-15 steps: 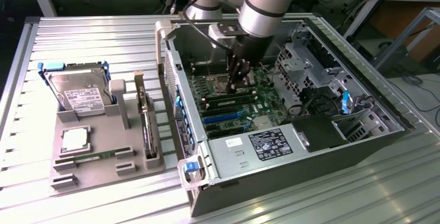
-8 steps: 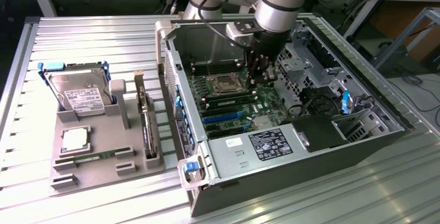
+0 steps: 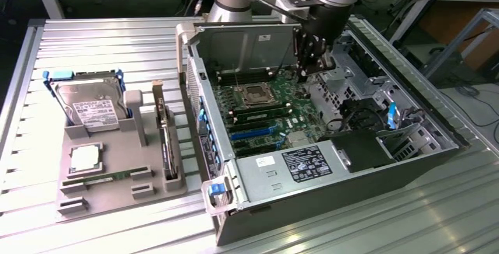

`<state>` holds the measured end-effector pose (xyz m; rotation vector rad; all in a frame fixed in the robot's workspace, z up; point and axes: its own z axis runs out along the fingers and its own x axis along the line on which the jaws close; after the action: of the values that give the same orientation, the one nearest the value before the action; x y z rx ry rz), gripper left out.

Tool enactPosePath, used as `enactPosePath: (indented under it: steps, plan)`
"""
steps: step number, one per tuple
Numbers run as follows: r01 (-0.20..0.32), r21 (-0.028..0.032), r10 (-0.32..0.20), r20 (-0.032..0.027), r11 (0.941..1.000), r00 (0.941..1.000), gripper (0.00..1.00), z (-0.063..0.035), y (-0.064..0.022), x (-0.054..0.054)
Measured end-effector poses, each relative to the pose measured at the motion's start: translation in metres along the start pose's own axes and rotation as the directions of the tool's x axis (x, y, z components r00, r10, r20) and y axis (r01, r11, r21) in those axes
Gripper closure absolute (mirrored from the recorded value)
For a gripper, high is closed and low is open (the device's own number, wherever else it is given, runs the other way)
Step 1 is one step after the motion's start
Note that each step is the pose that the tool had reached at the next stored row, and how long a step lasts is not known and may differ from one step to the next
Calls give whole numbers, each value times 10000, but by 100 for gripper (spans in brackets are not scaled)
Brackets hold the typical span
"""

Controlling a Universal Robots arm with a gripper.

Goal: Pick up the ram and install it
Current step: 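Press down the ram until it locks into place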

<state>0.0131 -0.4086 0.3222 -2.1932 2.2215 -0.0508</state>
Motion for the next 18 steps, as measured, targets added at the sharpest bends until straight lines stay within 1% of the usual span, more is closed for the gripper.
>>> enactPosePath:
  steps: [14, 15, 17, 18]
  plan:
    - [0, -3, 0, 1, 10000, 10000, 90, 0, 0, 0]
    - [92, -2, -92, 4, 10000, 10000, 90, 0, 0, 0]
    - [722, 4, -722, 26, 9974, 9974, 90, 0, 0, 0]
    - [883, 6, -883, 33, 9961, 9961, 90, 1, 0, 0]
